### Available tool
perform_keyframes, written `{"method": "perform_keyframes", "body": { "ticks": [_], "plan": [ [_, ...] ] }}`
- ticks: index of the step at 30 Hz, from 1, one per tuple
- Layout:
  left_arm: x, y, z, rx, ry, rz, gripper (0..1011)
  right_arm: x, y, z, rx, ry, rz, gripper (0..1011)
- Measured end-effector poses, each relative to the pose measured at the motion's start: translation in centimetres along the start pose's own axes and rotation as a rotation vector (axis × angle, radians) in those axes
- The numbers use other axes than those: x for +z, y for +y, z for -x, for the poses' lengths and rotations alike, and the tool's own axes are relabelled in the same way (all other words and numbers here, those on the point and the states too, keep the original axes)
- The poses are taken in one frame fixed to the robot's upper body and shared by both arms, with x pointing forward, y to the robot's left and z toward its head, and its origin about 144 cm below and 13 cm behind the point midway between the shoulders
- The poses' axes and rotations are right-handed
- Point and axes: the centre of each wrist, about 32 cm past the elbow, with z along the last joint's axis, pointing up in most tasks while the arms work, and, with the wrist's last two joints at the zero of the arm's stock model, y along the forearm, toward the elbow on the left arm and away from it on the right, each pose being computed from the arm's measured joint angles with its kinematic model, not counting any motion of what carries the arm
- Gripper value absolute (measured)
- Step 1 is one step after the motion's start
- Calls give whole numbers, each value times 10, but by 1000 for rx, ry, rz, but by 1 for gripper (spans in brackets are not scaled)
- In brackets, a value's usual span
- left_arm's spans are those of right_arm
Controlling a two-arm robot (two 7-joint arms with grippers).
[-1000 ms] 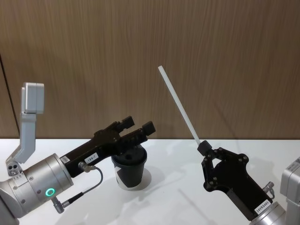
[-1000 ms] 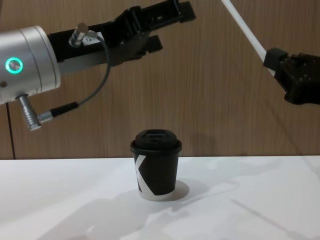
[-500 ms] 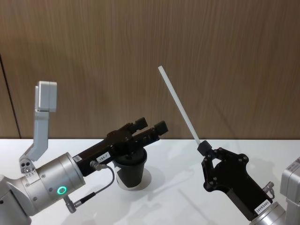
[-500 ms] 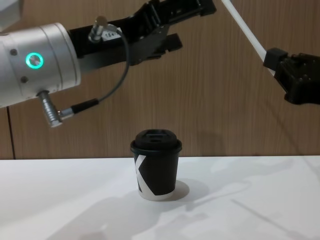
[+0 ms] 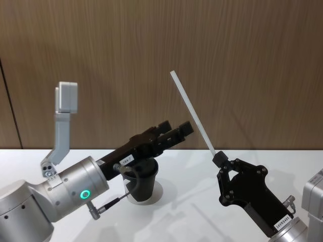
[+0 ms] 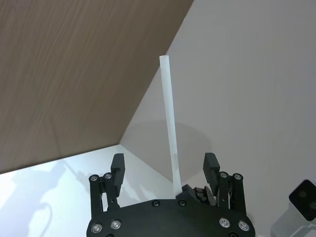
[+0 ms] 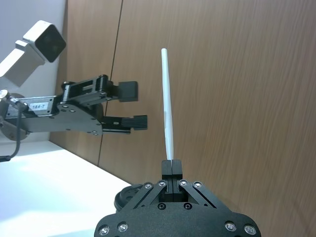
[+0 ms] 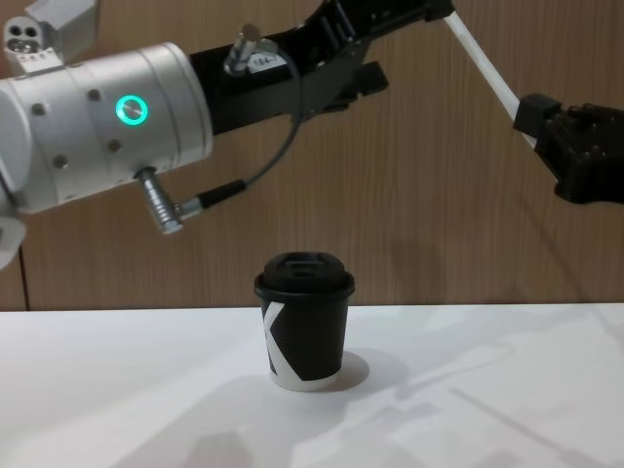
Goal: Pick up the straw with one hand, pass it to the other hand, and insert it into the cup.
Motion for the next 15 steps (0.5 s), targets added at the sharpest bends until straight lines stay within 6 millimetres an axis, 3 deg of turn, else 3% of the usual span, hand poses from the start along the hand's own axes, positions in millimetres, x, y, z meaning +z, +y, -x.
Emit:
{"method": "perform_keyframes", "body": {
  "ticks": [15],
  "plan": [
    [-3,-24,3,-31,21,-7,1003,0,0,0,0,0,0,2]
  ]
}}
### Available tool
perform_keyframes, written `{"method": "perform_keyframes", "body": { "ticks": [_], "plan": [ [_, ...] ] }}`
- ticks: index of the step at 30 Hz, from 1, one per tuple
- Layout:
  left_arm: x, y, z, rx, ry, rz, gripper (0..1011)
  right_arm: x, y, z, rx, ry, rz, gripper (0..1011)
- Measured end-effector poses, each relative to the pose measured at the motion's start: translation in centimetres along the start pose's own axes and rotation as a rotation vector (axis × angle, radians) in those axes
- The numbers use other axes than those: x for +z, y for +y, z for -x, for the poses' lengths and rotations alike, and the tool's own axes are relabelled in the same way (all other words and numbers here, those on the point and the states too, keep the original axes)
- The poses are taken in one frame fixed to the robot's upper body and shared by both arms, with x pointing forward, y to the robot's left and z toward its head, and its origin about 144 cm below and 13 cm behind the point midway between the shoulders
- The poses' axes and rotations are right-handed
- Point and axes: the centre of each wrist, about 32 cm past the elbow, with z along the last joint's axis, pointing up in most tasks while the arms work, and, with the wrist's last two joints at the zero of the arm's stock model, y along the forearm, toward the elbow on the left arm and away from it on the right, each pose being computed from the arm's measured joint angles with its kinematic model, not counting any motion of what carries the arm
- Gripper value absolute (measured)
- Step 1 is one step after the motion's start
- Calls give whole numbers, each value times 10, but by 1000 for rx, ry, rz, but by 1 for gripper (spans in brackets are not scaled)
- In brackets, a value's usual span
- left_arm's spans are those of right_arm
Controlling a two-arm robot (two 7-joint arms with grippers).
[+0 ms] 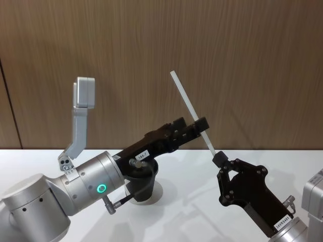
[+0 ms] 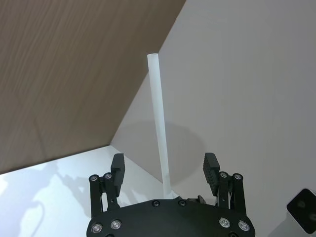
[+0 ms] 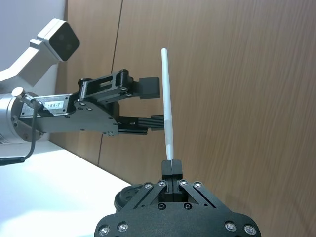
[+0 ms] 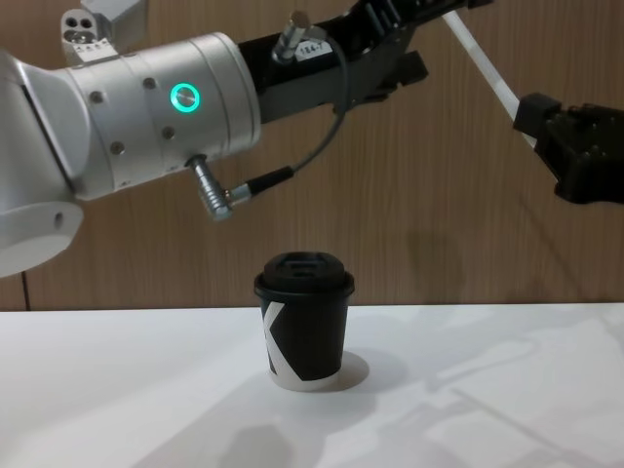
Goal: Pick up the straw with one hand, pass it to the other hand, and insert it into the cup.
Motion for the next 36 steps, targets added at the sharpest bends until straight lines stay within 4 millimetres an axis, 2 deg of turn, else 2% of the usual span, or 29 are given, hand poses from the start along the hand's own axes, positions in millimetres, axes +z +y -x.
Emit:
{"method": "perform_keyframes", "body": {
  "ticks": [36],
  "plan": [
    [-2,-16,-2,54,-19,-16,1003,0,0,0,0,0,0,2]
  ]
}}
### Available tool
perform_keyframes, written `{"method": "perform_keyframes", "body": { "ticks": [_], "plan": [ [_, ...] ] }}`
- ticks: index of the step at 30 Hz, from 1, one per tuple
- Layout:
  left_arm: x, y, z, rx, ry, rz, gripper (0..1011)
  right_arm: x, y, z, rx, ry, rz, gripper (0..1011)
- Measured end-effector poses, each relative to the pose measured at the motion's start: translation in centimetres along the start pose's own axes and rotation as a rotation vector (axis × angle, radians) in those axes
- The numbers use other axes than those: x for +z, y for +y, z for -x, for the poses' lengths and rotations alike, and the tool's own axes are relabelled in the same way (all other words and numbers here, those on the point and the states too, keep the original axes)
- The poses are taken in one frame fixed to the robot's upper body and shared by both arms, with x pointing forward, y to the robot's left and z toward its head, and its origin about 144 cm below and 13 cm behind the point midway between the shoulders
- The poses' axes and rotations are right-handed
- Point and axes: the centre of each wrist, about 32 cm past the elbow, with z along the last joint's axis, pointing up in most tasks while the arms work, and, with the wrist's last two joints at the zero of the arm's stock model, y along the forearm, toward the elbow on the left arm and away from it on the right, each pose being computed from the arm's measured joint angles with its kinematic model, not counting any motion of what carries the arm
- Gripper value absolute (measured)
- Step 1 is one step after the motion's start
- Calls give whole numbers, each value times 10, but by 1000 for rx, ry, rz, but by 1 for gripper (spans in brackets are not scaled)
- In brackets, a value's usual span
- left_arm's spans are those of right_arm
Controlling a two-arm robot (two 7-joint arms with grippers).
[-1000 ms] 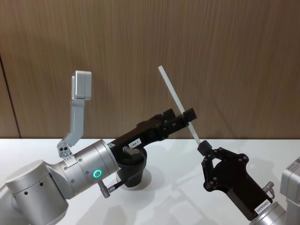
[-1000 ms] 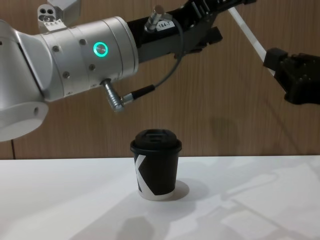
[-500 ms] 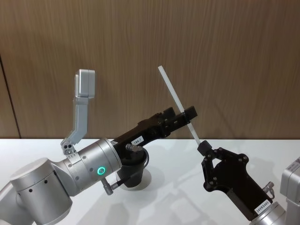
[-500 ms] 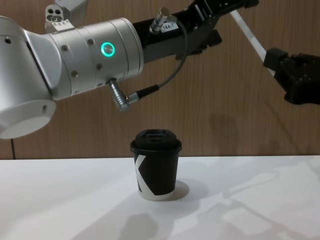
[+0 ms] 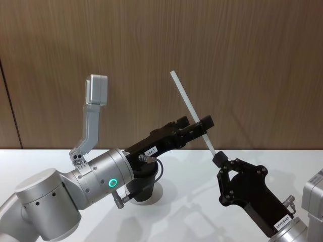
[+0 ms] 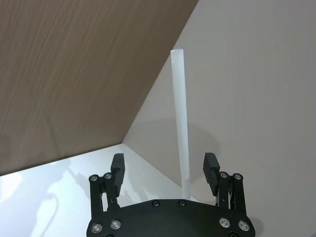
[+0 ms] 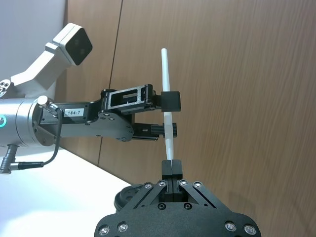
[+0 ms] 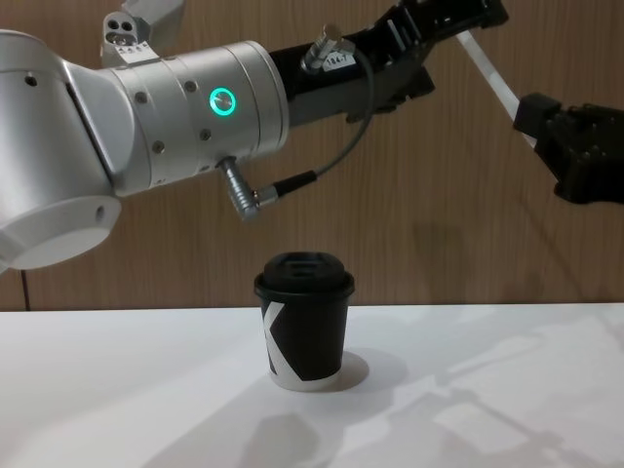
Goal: Pick up the straw with one hand, pass it to the other hand, and insert it into the cup.
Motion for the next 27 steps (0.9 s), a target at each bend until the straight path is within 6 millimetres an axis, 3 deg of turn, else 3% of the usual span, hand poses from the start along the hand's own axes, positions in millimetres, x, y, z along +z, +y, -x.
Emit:
{"method": "perform_keyframes", "body": {
  "ticks": [4,11,27],
  "plan": [
    [0,-1,0,4,-4,-2,972,0,0,0,0,0,0,1],
    [-1,-2,0,9,-9,-5,816,0,0,0,0,0,0,2],
    [-1,-2,0,13,-13,-8,291,0,0,0,0,0,0,2]
  ]
}}
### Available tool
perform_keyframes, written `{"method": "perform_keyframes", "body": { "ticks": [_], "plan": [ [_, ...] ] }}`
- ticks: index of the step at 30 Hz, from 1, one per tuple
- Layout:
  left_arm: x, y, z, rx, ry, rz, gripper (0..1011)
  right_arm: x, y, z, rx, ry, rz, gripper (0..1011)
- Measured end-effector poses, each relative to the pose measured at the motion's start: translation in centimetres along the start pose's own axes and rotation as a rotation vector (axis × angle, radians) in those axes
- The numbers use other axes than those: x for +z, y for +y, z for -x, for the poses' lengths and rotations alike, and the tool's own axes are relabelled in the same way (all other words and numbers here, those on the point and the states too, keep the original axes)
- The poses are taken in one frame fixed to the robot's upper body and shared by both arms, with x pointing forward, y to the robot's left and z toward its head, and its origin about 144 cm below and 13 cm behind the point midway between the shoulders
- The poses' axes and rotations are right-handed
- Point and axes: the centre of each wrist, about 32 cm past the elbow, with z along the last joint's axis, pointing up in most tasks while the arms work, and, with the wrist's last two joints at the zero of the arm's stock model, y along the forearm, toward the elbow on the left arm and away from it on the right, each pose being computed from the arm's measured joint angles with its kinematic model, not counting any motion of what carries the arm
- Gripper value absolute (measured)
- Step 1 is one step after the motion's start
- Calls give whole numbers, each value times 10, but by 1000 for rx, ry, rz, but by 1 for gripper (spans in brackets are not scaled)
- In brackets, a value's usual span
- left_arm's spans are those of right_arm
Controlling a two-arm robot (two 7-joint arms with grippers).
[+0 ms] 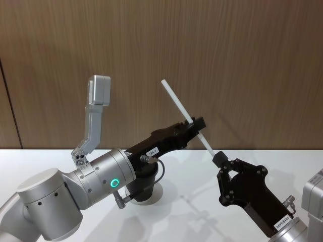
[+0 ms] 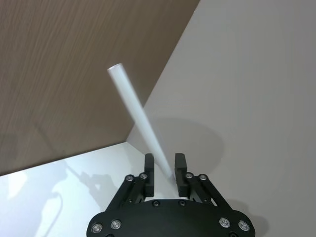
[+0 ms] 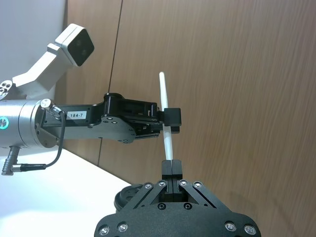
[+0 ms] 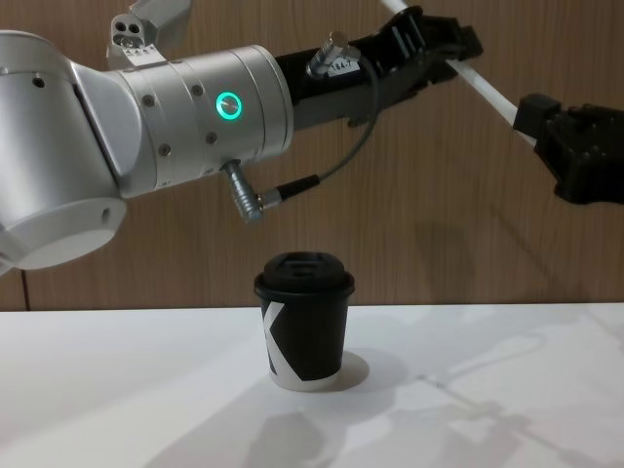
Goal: Pick up the straw with one hand, pass it to the other hand, and insert it into the cup.
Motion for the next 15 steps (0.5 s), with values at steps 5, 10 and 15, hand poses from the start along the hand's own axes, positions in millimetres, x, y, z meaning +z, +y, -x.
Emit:
{"method": "perform_keyframes", "body": {
  "ticks": [5,10,15],
  "plan": [
    [0,0,0,0,-1,0,149,0,0,0,0,0,0,1],
    [0,0,0,0,-2,-1,112,0,0,0,0,0,0,1],
    [0,0,0,1,-2,-1,80,0,0,0,0,0,0,1]
  ]
}}
